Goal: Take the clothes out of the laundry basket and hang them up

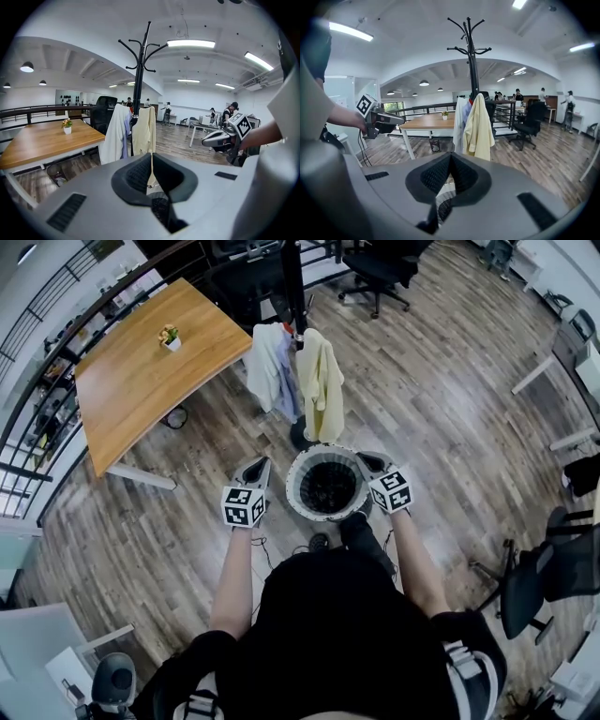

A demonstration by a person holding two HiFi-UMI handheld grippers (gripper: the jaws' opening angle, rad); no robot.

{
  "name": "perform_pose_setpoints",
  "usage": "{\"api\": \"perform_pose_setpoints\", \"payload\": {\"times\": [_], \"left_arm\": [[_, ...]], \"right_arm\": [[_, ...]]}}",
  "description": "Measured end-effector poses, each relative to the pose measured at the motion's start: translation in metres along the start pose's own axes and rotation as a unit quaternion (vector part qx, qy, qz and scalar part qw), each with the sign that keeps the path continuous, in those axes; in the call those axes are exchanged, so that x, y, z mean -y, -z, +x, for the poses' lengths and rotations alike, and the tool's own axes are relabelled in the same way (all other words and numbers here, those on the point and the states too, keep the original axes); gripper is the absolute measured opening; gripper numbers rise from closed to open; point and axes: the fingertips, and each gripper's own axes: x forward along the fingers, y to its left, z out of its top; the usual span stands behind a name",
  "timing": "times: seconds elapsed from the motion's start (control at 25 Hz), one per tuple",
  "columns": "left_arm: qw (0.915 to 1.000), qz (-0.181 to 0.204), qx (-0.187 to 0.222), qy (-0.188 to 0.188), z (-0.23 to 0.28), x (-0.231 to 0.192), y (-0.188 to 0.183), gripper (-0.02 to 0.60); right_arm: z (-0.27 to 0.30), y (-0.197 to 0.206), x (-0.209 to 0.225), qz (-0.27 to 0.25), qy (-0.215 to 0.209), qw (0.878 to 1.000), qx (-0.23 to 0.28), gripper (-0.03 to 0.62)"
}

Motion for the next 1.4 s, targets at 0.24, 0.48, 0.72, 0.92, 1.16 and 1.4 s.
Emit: {"api": "perform_pose_setpoints", "payload": {"times": [0.24,0.48,0.72,0.92,1.16,1.4], "left_arm": [[1.0000,-0.003,0.003,0.003,-0.012,-0.002,0.005,0.029],[1.0000,-0.009,0.000,0.004,-0.015,0.001,0.011,0.029],[0.9999,-0.006,-0.003,0.011,-0.016,0.006,0.013,0.029],[0.9999,-0.002,-0.004,0.014,-0.018,0.010,0.016,0.029],[0.9999,-0.004,-0.007,0.014,-0.017,0.011,0.016,0.029],[0.9998,-0.003,-0.008,0.016,-0.017,0.011,0.018,0.029]], "right_arm": [[0.000,0.000,-0.013,0.003,0.001,1.000,0.000,0.008],[0.002,0.003,-0.023,-0.004,-0.005,1.000,-0.005,0.008],[0.005,0.004,-0.034,0.004,-0.010,1.000,-0.001,0.008],[0.005,0.008,-0.039,0.007,-0.013,1.000,-0.001,0.008],[0.002,0.010,-0.036,0.011,-0.011,1.000,-0.002,0.008],[0.000,0.011,-0.035,0.012,-0.009,1.000,-0.002,0.008]]}}
